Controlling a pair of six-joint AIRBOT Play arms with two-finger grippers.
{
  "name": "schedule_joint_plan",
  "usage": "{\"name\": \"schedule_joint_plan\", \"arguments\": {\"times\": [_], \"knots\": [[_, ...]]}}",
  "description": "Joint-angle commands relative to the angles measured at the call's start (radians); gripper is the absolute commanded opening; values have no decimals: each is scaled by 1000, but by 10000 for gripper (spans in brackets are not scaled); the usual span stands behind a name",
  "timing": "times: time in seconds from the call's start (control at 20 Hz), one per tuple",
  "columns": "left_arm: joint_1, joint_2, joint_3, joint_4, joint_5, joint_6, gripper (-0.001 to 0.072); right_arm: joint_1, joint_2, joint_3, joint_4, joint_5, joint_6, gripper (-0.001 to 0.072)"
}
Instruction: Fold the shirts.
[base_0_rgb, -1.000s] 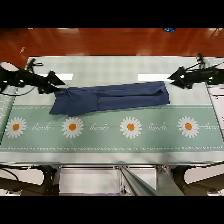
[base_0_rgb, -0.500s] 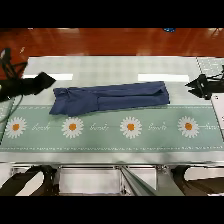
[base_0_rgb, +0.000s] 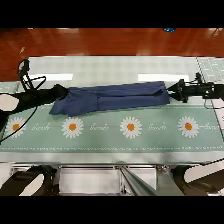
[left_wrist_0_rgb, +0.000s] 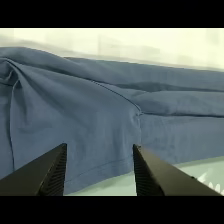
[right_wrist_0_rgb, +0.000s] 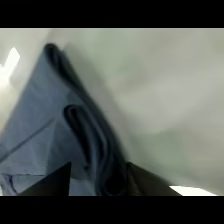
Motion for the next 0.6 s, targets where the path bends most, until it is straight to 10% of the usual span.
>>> {"name": "schedule_joint_plan", "arguments": {"times": [0.0, 0.2, 0.3, 0.45, 0.5, 0.55], "knots": [[-8, 2, -6, -1, 5, -31, 507, 55, -29, -1, 66, -27, -24, 415], [-8, 1, -6, -16, 6, -31, 507, 131, -41, 43, 62, -36, -18, 360], [-8, 1, -5, -16, 6, -31, 507, 158, -41, 77, 63, -27, -32, 30], [-8, 1, -5, -16, 6, -30, 506, 157, 0, 120, 24, 47, -42, 30], [-10, 1, -5, -18, 5, -30, 482, 154, 44, 120, -34, 60, -36, 30], [-15, 1, -5, -23, 5, -30, 255, 149, 97, 119, -106, 82, -24, 30]]}}
